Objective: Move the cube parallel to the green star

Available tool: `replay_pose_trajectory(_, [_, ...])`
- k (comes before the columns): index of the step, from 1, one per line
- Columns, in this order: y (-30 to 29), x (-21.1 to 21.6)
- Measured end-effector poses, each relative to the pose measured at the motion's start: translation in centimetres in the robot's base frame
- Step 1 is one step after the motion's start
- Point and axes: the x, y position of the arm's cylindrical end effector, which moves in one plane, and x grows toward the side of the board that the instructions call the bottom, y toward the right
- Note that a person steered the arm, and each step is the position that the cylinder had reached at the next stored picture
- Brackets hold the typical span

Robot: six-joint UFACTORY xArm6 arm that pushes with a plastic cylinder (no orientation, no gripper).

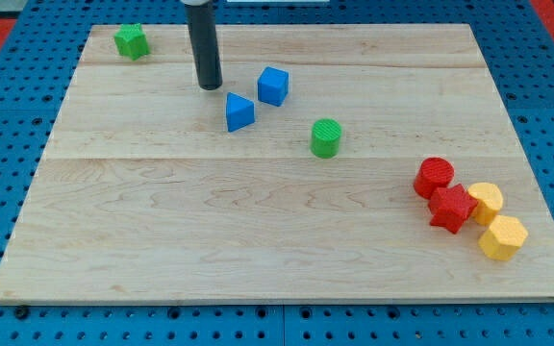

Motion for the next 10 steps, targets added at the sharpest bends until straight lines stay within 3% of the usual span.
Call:
replay_pose_trajectory(2, [15.8, 3.7])
replay_pose_trajectory(3, [19.9, 3.8])
replay_pose_trajectory(4, [19.9, 2.0])
replay_pose_trajectory(6, [3.4, -3.9])
replay_pose_trajectory(7, [9.8, -1.1])
replay_pose_trajectory(8, [11.2, -3.3])
replay_pose_trajectory(10, [2.6, -5.9])
